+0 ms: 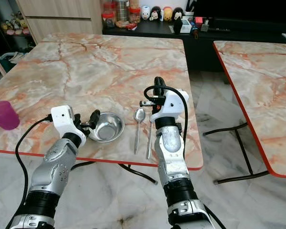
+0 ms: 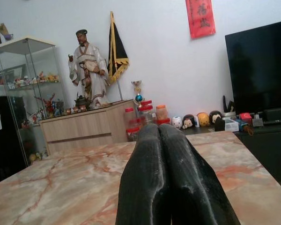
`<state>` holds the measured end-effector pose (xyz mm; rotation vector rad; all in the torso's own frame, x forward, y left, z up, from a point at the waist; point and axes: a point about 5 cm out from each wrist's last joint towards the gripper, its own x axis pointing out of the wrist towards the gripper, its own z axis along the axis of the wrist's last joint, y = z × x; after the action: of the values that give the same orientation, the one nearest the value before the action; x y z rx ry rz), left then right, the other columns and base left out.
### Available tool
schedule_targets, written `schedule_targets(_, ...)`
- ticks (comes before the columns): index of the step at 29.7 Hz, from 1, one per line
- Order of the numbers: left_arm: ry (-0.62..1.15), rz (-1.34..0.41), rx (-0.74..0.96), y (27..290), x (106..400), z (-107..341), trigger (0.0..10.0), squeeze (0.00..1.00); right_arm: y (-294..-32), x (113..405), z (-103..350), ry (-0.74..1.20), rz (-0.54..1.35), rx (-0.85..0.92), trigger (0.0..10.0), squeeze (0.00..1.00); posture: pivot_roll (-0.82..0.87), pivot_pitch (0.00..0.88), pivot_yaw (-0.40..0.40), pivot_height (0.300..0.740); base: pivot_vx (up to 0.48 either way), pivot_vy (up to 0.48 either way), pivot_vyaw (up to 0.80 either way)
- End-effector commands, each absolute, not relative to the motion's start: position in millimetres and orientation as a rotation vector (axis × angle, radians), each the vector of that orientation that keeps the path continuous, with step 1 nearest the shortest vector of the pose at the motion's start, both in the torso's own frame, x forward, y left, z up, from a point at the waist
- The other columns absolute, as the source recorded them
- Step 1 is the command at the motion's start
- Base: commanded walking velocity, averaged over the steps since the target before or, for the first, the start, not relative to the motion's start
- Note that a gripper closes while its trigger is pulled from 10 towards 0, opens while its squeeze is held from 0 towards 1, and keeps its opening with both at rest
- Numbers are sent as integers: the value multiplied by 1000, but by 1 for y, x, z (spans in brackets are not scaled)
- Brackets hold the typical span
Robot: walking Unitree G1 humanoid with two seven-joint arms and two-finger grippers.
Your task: Setting the table
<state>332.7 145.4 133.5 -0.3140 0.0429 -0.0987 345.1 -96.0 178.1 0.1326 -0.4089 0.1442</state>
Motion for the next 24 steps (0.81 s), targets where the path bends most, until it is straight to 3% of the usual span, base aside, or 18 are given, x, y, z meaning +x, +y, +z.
schedule_targets(1,59,-92,-320,145,335,134,10000,0,-96,345,178,-405,147,141,10000,0,41,109,-7,740,0,0,0)
schedule_targets(24,218,-94,-381,142,337,118,10000,0,-95,346,177,-390,169,132,10000,0,43,103,-14,740,0,0,0)
